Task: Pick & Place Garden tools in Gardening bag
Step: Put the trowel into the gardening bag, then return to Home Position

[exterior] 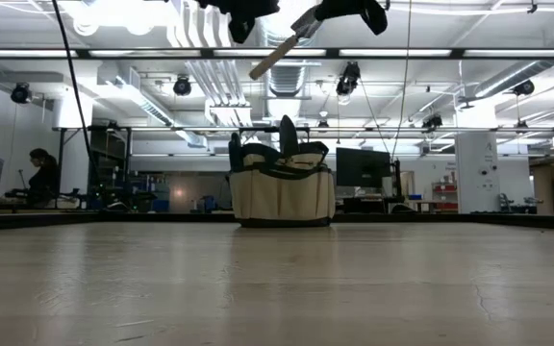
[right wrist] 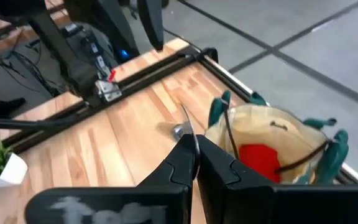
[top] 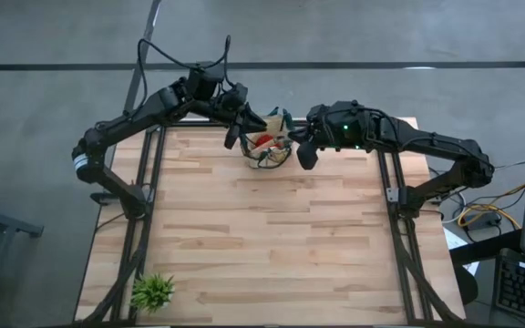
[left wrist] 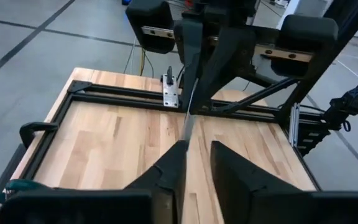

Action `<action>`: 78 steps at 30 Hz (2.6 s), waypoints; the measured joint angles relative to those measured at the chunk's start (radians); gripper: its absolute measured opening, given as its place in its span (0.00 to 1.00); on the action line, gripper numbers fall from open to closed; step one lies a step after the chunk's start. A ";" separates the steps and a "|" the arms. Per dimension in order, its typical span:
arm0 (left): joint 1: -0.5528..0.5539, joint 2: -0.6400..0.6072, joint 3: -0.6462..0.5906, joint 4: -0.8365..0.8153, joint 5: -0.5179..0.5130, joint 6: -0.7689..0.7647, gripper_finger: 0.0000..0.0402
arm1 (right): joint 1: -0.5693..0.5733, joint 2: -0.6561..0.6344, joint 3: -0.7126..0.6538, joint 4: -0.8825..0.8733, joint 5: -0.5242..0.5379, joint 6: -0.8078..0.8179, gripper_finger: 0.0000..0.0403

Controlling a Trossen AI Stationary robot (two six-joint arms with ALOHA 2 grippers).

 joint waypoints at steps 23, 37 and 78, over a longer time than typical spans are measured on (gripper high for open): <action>0.002 -0.003 0.000 -0.008 -0.070 -0.003 0.27 | 0.005 0.039 0.000 -0.276 0.143 0.038 0.02; 0.002 -0.003 0.000 -0.053 -0.071 -0.004 0.27 | 0.004 0.159 0.000 -0.190 0.263 -0.092 0.02; 0.000 -0.004 -0.023 -0.073 -0.070 -0.034 0.27 | -0.012 0.329 0.000 -0.087 0.224 -0.153 0.27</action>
